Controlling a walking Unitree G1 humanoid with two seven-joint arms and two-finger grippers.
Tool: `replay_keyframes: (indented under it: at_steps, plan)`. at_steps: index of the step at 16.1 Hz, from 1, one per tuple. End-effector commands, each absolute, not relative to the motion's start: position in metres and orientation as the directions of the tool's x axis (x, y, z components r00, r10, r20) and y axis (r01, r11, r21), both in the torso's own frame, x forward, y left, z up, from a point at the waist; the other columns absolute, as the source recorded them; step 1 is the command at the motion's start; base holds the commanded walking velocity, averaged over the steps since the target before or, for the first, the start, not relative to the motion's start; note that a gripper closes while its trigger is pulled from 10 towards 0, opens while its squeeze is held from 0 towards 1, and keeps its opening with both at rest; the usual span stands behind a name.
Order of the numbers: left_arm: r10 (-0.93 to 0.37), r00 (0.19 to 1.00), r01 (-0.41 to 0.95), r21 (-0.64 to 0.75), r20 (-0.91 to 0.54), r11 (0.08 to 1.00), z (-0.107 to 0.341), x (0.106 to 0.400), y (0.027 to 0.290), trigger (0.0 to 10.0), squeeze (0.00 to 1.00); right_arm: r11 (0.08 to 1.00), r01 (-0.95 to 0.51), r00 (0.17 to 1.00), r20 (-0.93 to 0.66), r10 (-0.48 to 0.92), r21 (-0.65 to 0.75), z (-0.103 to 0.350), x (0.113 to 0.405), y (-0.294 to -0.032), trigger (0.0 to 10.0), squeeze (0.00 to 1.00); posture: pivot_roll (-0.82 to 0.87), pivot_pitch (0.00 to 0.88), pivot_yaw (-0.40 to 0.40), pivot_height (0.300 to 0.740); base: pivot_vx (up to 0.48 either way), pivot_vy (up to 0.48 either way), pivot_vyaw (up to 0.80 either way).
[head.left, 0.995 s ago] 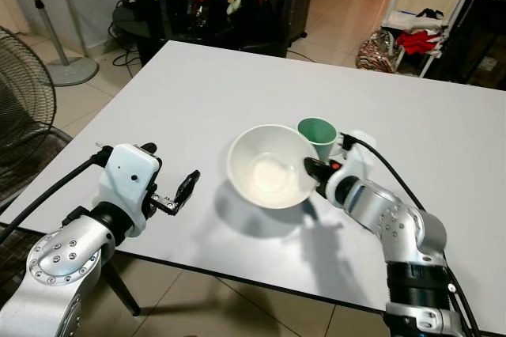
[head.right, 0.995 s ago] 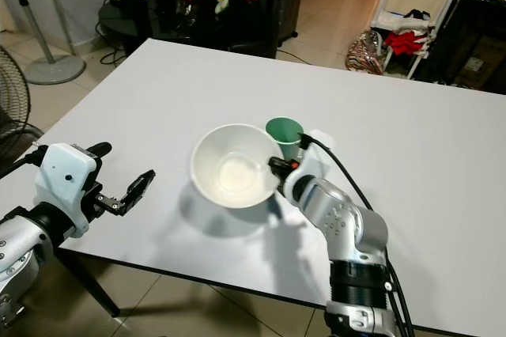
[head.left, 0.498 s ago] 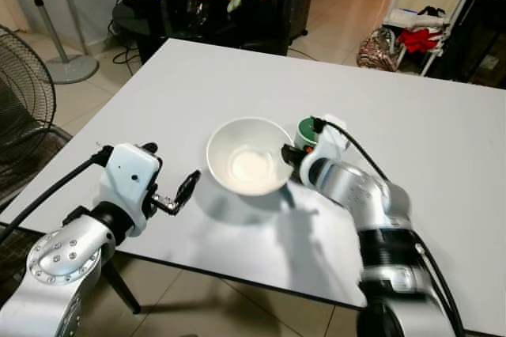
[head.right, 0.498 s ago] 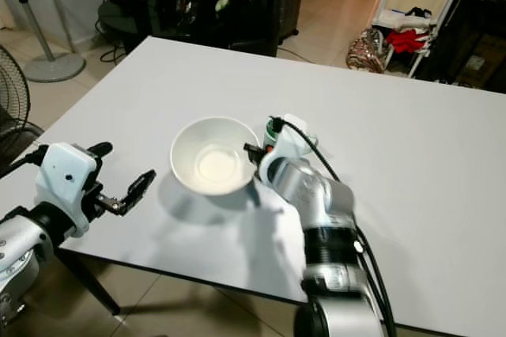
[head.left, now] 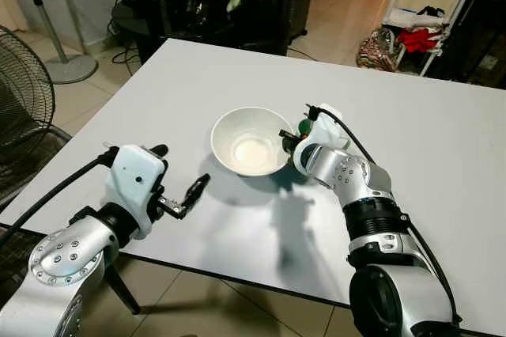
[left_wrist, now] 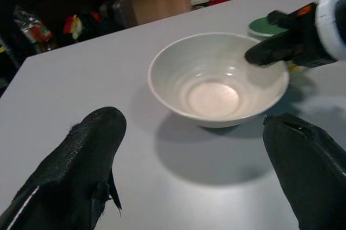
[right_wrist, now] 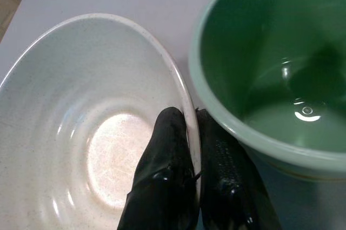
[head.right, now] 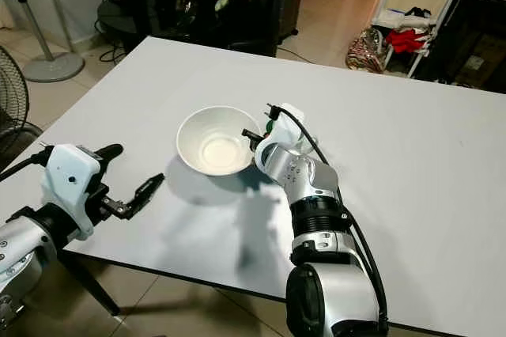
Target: Setting the table
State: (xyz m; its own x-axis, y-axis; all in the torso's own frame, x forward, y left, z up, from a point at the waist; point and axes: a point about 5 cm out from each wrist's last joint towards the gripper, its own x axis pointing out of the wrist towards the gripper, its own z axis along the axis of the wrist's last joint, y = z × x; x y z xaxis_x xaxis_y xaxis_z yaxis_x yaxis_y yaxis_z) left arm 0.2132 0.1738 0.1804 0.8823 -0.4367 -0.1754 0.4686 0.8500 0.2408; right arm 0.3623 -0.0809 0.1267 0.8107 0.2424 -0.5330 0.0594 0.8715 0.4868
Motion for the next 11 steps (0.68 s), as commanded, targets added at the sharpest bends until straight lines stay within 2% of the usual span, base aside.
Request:
replay_keyframes:
  at_steps: [1,3,11]
  plan:
    - [-0.474,0.861,0.506,0.228,-0.183,0.832,0.181,0.21,0.168,10.0,0.0,0.873,0.077,0.812,-0.538,0.226,0.482,0.128,0.365,-0.083,10.0,0.38,0.03,0.0,-0.048,0.74,0.0,0.0,0.0]
    - [-0.484,0.855,0.516,0.213,-0.186,0.83,0.18,0.208,0.167,10.0,0.0,0.873,0.081,0.808,-0.545,0.224,0.48,0.128,0.365,-0.082,10.0,1.0,0.02,0.0,-0.046,0.74,0.0,0.0,0.0]
    - [-0.488,0.85,0.524,0.215,-0.2,0.824,0.179,0.209,0.17,10.0,0.0,0.861,0.048,0.819,-0.513,0.257,0.507,0.142,0.364,-0.08,10.0,1.0,0.01,0.0,-0.045,0.74,0.0,0.0,0.0]
